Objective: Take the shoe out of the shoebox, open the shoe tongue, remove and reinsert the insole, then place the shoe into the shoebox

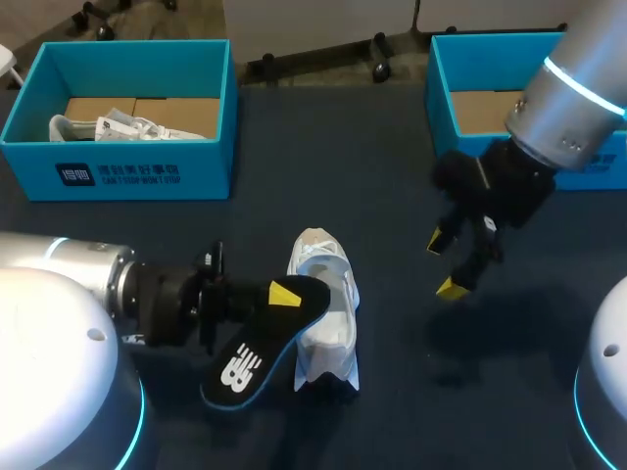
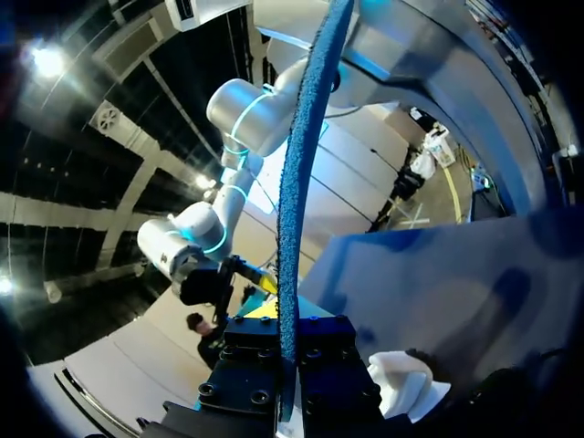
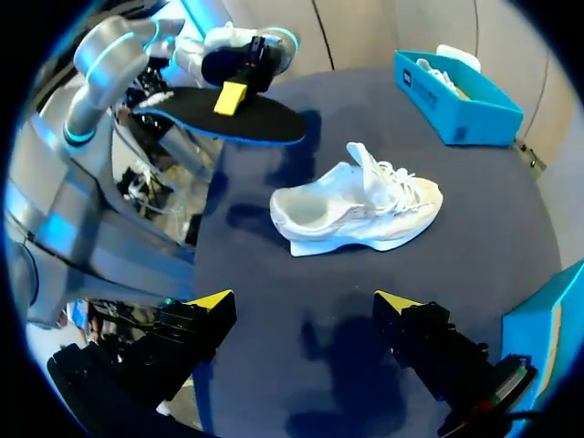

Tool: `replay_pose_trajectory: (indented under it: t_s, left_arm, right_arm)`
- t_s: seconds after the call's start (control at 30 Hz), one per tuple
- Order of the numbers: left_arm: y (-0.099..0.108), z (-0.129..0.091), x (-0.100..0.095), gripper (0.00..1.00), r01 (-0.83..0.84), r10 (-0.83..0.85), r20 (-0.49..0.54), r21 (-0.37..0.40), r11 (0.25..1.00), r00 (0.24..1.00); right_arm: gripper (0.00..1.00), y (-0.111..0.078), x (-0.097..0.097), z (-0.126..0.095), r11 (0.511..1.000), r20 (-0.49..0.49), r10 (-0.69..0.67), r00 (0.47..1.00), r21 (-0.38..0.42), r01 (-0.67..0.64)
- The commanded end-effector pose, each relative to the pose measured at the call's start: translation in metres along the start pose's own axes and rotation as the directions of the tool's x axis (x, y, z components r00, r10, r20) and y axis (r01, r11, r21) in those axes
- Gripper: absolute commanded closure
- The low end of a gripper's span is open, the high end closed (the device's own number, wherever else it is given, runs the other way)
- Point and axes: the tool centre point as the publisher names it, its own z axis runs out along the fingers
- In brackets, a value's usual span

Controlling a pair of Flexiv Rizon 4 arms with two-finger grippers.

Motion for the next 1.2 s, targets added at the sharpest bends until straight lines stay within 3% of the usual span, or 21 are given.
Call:
replay_pose_trajectory:
  t_s: [0.03, 0.33, 0.43, 0.8, 0.9, 1.2]
  left_arm:
    - [-0.02, 0.007, 0.013, 1.0, 0.005, -0.004, 0.018, -0.076, 0.997, 1.0]
    - [-0.03, 0.011, 0.028, 1.0, 0.083, -0.074, 0.08, -0.124, 0.989, 0.994]
    - [-0.028, 0.015, 0.031, 1.0, 0.09, -0.081, 0.072, -0.127, 0.988, 0.994]
    - [-0.028, 0.015, 0.031, 1.0, 0.09, -0.081, 0.072, -0.127, 0.988, 0.994]
    - [-0.026, 0.018, 0.033, 1.0, 0.102, -0.091, 0.091, -0.128, 0.987, 0.992]
    - [-0.019, 0.019, 0.047, 1.0, 0.159, -0.139, 0.149, -0.135, 0.978, 0.979]
  right_arm:
    - [0.0, 0.008, 0.017, 0.01, 0.983, 0.168, -0.141, 0.976, 0.145, 0.117]
    - [0.0, 0.005, 0.021, 0.044, 0.954, 0.205, -0.2, 0.958, 0.265, 0.143]
    - [0.0, 0.006, 0.016, 0.058, 0.949, 0.175, -0.191, 0.966, 0.283, 0.136]
    - [0.0, 0.006, 0.016, 0.058, 0.949, 0.175, -0.191, 0.966, 0.283, 0.136]
    - [0.0, 0.011, 0.01, 0.072, 0.941, 0.156, -0.191, 0.969, 0.31, 0.136]
    - [0.0, 0.013, 0.002, 0.102, 0.95, 0.185, -0.192, 0.964, 0.281, 0.136]
